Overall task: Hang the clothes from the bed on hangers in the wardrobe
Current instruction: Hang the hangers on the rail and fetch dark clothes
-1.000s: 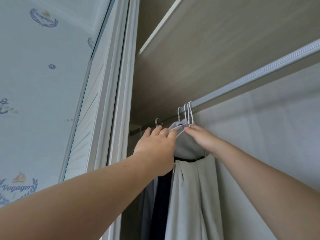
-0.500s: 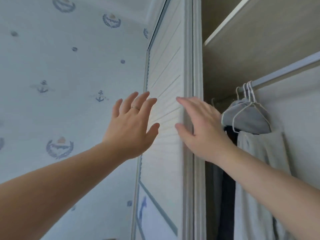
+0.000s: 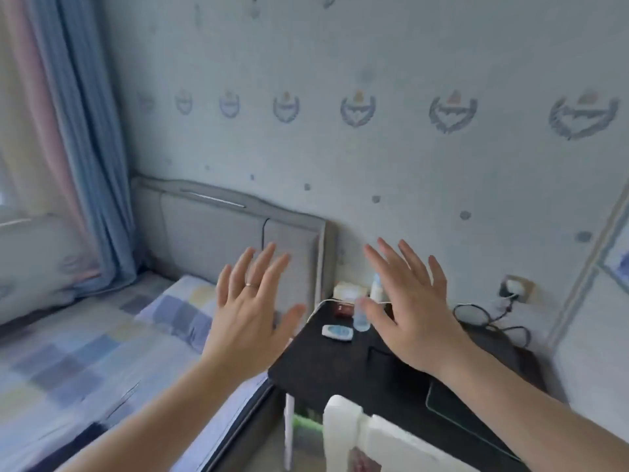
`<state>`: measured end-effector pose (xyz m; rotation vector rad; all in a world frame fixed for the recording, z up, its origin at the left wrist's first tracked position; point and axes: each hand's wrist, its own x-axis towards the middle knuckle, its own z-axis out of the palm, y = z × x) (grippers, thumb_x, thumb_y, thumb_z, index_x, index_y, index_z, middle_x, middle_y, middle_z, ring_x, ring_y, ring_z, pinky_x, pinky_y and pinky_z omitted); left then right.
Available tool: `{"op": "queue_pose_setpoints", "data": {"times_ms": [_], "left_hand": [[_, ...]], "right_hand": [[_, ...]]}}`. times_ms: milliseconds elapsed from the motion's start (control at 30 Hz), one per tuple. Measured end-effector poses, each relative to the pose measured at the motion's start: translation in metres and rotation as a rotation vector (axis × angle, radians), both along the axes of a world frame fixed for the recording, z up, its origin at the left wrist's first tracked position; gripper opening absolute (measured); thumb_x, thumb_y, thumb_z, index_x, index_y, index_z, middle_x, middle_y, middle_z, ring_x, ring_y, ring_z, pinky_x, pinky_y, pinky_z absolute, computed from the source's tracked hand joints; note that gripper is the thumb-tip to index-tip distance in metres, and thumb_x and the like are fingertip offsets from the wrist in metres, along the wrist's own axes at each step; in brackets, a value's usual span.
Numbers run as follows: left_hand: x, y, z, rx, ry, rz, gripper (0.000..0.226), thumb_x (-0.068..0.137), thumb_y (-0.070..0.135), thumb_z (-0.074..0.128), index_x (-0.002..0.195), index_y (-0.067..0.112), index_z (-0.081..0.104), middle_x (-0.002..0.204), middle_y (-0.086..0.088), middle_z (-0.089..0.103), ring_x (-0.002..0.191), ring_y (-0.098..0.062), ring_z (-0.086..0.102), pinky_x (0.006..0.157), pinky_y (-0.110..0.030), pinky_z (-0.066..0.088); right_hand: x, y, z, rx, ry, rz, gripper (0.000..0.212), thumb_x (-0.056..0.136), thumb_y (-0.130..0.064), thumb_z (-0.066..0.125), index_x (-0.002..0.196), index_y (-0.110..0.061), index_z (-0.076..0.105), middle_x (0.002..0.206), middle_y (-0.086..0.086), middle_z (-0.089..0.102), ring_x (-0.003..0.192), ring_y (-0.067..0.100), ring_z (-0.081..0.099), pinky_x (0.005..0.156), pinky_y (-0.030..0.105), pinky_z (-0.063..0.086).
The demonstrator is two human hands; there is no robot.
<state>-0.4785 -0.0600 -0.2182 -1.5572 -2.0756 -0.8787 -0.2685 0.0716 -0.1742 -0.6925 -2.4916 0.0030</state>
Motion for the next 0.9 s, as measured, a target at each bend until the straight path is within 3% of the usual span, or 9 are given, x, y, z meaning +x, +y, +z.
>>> {"op": "queue_pose_setpoints", "data": {"times_ms": [100,267,400,767,900], "left_hand": [[-0.047,-0.08,-0.061,-0.152,-0.076,0.174,0.07,0.094,0.064,0.031,0.154,0.03,0.024,0.166,0.005,0.016,0.154,-0.026,0.007,0.122,-0.056,0.012],[-0.089,-0.194,-0.132,-0.332,-0.222,0.531,0.078,0.091,0.075,0.013,0.158,0.036,0.005,0.167,0.009,-0.005,0.153,-0.017,-0.018,0.124,-0.048,-0.007],[-0.113,-0.253,-0.17,-0.389,-0.386,0.728,0.081,0.088,0.077,0.014,0.158,0.039,0.002,0.167,0.012,-0.006,0.152,-0.015,-0.021,0.123,-0.049,-0.008],[-0.201,-0.308,-0.231,-0.475,-0.746,1.08,0.09,0.077,0.08,0.004,0.158,0.04,-0.004,0.167,0.01,-0.007,0.152,-0.018,-0.02,0.122,-0.047,-0.009],[-0.235,-0.315,-0.244,-0.468,-0.829,1.168,0.087,0.083,0.078,0.011,0.159,0.038,-0.001,0.167,0.01,-0.005,0.152,-0.019,-0.018,0.123,-0.049,-0.006]], "right_hand": [[-0.072,-0.041,-0.056,-0.133,-0.035,0.141,0.067,0.091,-0.062,0.026,0.152,-0.04,0.01,0.161,-0.015,0.01,0.15,0.014,-0.001,0.12,0.051,-0.003],[-0.171,-0.111,-0.132,-0.268,-0.178,0.364,0.071,0.087,-0.065,0.019,0.153,-0.04,0.009,0.161,-0.017,0.008,0.15,0.011,-0.005,0.119,0.047,-0.005],[-0.238,-0.156,-0.182,-0.348,-0.307,0.528,0.072,0.086,-0.067,0.016,0.152,-0.043,0.004,0.161,-0.02,0.003,0.149,0.008,-0.009,0.119,0.046,-0.005],[-0.41,-0.208,-0.262,-0.393,-0.594,0.785,0.076,0.08,-0.07,0.005,0.152,-0.044,-0.005,0.161,-0.021,-0.001,0.148,0.009,-0.012,0.118,0.045,-0.009],[-0.459,-0.214,-0.275,-0.38,-0.7,0.844,0.07,0.09,-0.065,0.018,0.153,-0.041,-0.002,0.162,-0.018,0.0,0.149,0.012,-0.01,0.119,0.048,-0.008]]}}
